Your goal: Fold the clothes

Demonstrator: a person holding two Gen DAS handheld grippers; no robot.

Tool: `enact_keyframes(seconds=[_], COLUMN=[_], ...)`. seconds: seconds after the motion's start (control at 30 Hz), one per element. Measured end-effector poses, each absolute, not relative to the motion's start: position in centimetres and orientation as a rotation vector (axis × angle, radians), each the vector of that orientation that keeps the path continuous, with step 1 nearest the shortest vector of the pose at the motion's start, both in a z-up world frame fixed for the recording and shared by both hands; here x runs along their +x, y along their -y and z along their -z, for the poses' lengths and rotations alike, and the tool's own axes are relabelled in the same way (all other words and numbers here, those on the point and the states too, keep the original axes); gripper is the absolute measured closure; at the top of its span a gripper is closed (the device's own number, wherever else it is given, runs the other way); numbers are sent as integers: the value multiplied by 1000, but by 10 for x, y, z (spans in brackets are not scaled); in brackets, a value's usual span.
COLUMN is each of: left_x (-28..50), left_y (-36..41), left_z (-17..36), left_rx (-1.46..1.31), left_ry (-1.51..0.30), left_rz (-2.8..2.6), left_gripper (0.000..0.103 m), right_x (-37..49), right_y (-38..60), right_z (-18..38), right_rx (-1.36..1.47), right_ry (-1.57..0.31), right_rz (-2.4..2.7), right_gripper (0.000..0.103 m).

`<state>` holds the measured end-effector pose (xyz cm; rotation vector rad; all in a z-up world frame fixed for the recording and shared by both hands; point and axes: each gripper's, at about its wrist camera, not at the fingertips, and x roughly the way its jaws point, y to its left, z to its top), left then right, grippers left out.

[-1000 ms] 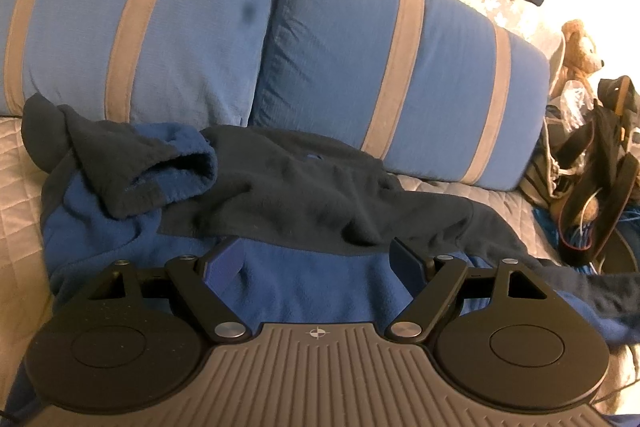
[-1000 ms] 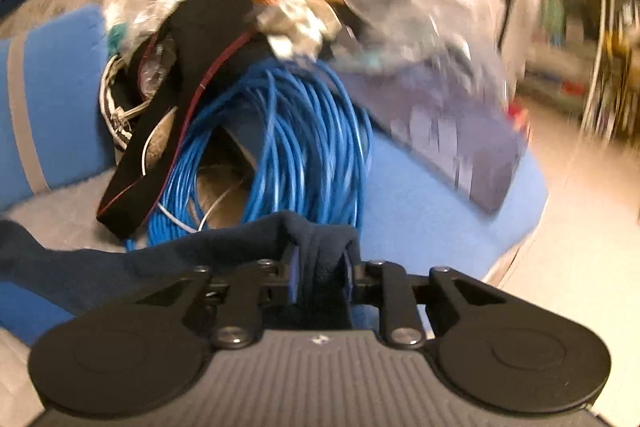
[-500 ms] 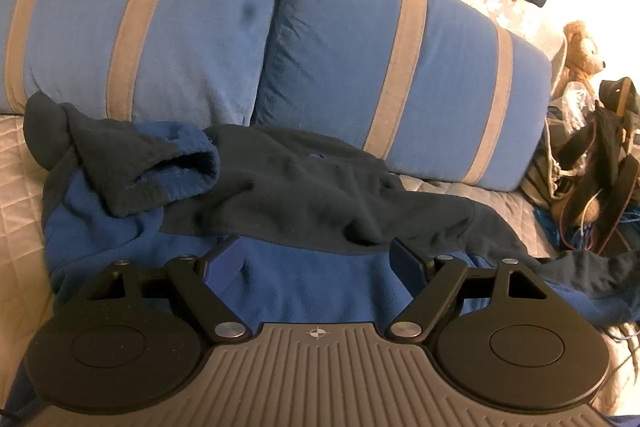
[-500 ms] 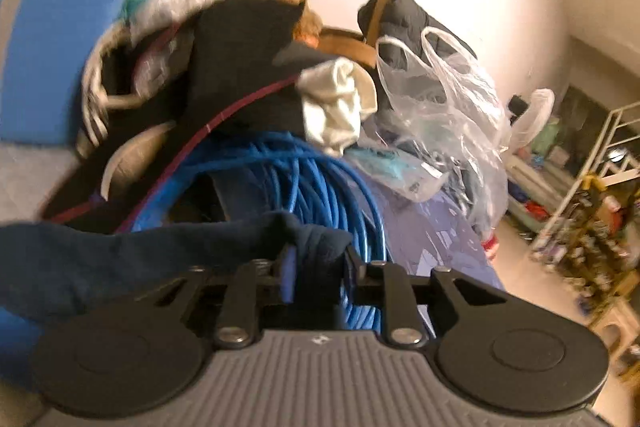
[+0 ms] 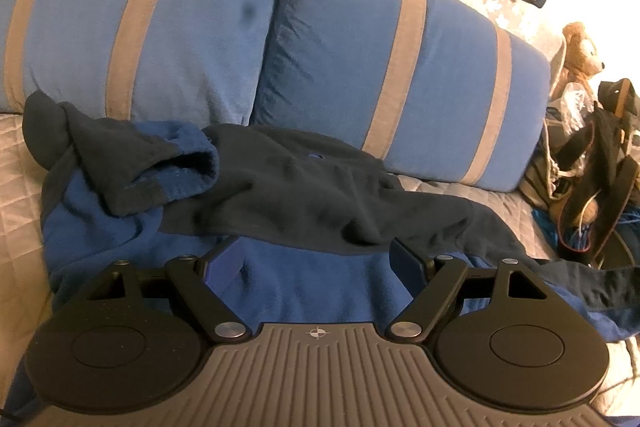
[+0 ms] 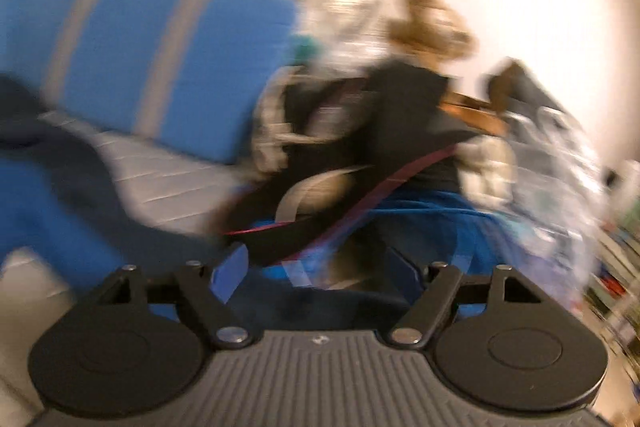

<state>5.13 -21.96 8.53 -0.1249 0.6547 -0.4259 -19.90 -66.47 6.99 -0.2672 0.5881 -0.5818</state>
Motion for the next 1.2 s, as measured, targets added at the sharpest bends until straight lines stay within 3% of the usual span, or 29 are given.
enact_keyframes(seconds=[0.43, 0.87, 0.9, 0.93, 0.97, 1.2], left_x=[52, 55, 55, 55, 55, 56], left_y=[220, 221, 221, 221, 221, 221], left_z=[-85, -84, -84, -84, -84, -84], left_rx=[-117, -119, -120, -120, -120, -122], left_ry=[-659, -669, -669, -669, -669, -673], left_rz=[429, 423, 423, 423, 422, 421], left_gripper=[23, 23, 23, 23, 23, 23], right_x=[-139, -73, -70, -67, -65, -74], right_y=[553, 546, 547, 548, 548, 532], right_z=[-1, 25, 25, 25, 25, 17], right_rx=[-484, -486, -475, -463, -456, -414], right_ry=[-698, -780, -789, -798, -807, -809], right_rz=[77, 5, 3, 1, 2, 2], right_gripper=[50, 52, 59, 87, 94, 95])
